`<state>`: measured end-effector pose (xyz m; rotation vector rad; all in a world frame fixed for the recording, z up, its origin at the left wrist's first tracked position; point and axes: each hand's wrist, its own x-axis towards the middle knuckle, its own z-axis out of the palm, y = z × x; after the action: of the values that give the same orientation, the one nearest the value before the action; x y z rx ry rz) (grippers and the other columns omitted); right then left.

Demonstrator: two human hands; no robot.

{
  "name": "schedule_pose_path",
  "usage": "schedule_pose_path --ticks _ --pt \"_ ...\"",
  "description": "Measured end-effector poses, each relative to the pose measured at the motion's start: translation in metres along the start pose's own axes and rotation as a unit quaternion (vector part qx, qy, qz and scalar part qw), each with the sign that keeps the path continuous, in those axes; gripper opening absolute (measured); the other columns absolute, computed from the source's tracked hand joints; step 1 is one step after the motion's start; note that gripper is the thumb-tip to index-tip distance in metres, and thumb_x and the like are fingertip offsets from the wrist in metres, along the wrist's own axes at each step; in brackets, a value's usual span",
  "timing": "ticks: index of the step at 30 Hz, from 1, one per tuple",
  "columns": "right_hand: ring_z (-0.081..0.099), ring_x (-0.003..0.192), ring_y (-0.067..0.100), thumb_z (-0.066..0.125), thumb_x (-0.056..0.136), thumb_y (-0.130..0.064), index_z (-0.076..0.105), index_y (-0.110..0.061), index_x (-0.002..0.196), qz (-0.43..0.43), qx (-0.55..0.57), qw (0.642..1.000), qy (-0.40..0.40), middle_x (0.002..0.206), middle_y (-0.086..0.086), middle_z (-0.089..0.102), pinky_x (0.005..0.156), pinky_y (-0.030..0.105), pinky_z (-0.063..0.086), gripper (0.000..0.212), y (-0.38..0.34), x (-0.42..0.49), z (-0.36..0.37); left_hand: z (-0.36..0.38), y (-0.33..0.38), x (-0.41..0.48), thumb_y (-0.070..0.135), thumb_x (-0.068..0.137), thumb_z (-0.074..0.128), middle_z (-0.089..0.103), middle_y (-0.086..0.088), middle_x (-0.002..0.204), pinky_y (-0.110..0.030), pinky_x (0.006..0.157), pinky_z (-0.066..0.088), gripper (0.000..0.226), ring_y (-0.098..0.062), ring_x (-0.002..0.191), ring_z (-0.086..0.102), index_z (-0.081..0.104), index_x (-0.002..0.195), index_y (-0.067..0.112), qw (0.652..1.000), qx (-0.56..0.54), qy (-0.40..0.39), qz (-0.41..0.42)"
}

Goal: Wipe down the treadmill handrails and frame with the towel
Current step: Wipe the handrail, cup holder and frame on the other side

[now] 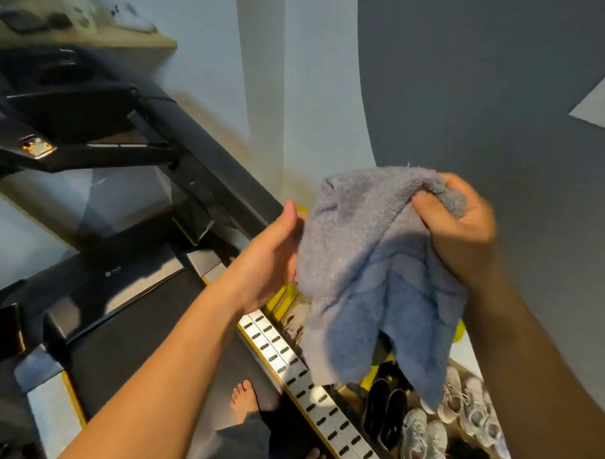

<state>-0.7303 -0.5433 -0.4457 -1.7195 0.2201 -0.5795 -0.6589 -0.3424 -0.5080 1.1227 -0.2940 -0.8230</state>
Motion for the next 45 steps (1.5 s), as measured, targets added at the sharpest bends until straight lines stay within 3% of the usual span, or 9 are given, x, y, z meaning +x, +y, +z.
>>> schedule_pose_path --ticks 5,12,16,20,29,32,34,38,45 --pt "0.053 0.059 -0.003 0.064 0.091 -0.011 0.06 -0.02 0.074 0.118 -0.085 0.989 0.038 0.061 -0.013 0.059 0.06 0.024 0.043 0.019 0.082 -0.009 0.0 0.011 -0.045 0.0 0.036 0.063 0.08 0.072 -0.009 0.107 -0.054 0.088 0.056 0.059 -0.023 0.097 0.071 0.064 0.115 0.013 0.965 0.255 0.036 -0.044" --pt "0.058 0.107 -0.002 0.068 0.075 -0.047 0.057 -0.038 0.119 0.081 -0.163 0.981 -0.062 0.119 -0.014 0.061 0.084 0.015 0.048 0.046 0.077 -0.036 0.011 -0.018 -0.037 0.0 0.011 0.084 0.065 0.069 -0.017 0.113 -0.045 0.093 0.055 0.032 -0.032 0.107 0.067 0.065 0.116 0.01 0.98 0.097 0.15 -0.092" --pt "0.037 0.137 0.013 0.061 0.062 -0.071 0.02 -0.039 0.148 0.002 -0.392 0.877 -0.279 0.155 -0.007 0.029 0.101 0.038 0.047 0.101 0.1 -0.054 0.045 -0.013 -0.042 0.009 0.016 0.078 0.074 0.068 -0.016 0.102 -0.05 0.088 0.056 0.034 -0.033 0.1 0.068 0.06 0.108 0.007 0.958 0.146 0.238 -0.064" --pt "0.044 0.13 0.018 0.071 0.065 -0.064 0.01 -0.035 0.149 0.027 -0.414 0.877 -0.242 0.151 -0.002 0.032 0.093 0.039 0.052 0.108 0.123 -0.061 0.034 -0.021 -0.048 0.005 0.015 0.081 0.076 0.062 -0.004 0.09 -0.037 0.076 0.054 0.034 -0.016 0.079 0.06 0.053 0.105 0.022 0.934 0.243 0.262 -0.013" --pt "0.032 0.135 0.041 0.063 0.079 -0.048 0.015 -0.018 0.155 -0.048 -0.658 0.732 -0.171 0.153 0.022 0.027 0.11 0.054 0.03 0.095 0.143 -0.092 0.073 -0.005 -0.07 -0.024 0.016 0.077 0.063 0.054 0.005 0.103 -0.025 0.077 0.044 0.032 -0.014 0.093 0.053 0.057 0.109 0.02 0.853 0.431 0.218 0.198" --pt "0.05 0.122 0.042 0.03 0.096 -0.043 0.031 -0.018 0.144 -0.083 -0.58 0.794 -0.16 0.139 0.023 0.049 0.101 0.051 0.041 0.055 0.14 -0.05 0.129 -0.013 -0.066 -0.016 0.013 0.084 0.064 0.054 0.0 0.13 -0.027 0.098 0.043 0.048 -0.019 0.123 0.049 0.053 0.131 0.01 0.841 0.457 0.217 0.194" --pt "0.049 0.124 0.042 0.044 0.093 -0.034 0.025 -0.024 0.144 -0.073 -0.506 0.837 -0.196 0.14 0.025 0.047 0.102 0.048 0.04 0.056 0.128 -0.009 0.161 -0.022 -0.053 -0.006 0.012 0.093 0.063 0.034 -0.003 0.154 -0.029 0.115 0.031 0.064 -0.018 0.143 0.031 0.033 0.149 0.009 0.862 0.427 0.233 0.144" --pt "0.023 0.145 0.025 0.054 0.092 -0.035 0.012 -0.038 0.152 0.02 -0.401 0.86 -0.317 0.161 0.0 0.015 0.117 0.041 0.026 0.073 0.126 0.049 0.163 -0.049 -0.022 0.02 0.035 0.101 0.047 0.05 0.013 0.133 -0.026 0.101 0.045 0.041 0.004 0.117 0.049 0.036 0.138 0.024 0.889 0.333 0.288 0.129" --pt "0.053 0.12 0.019 0.053 0.092 -0.043 0.029 -0.035 0.145 0.101 -0.331 0.914 -0.213 0.136 -0.002 0.052 0.096 0.036 0.048 0.059 0.131 0.002 0.105 -0.013 -0.064 0.042 0.035 0.1 0.029 0.002 -0.012 0.162 -0.056 0.119 0.016 0.053 -0.037 0.149 -0.004 0.025 0.152 0.025 0.807 0.517 0.284 0.028"
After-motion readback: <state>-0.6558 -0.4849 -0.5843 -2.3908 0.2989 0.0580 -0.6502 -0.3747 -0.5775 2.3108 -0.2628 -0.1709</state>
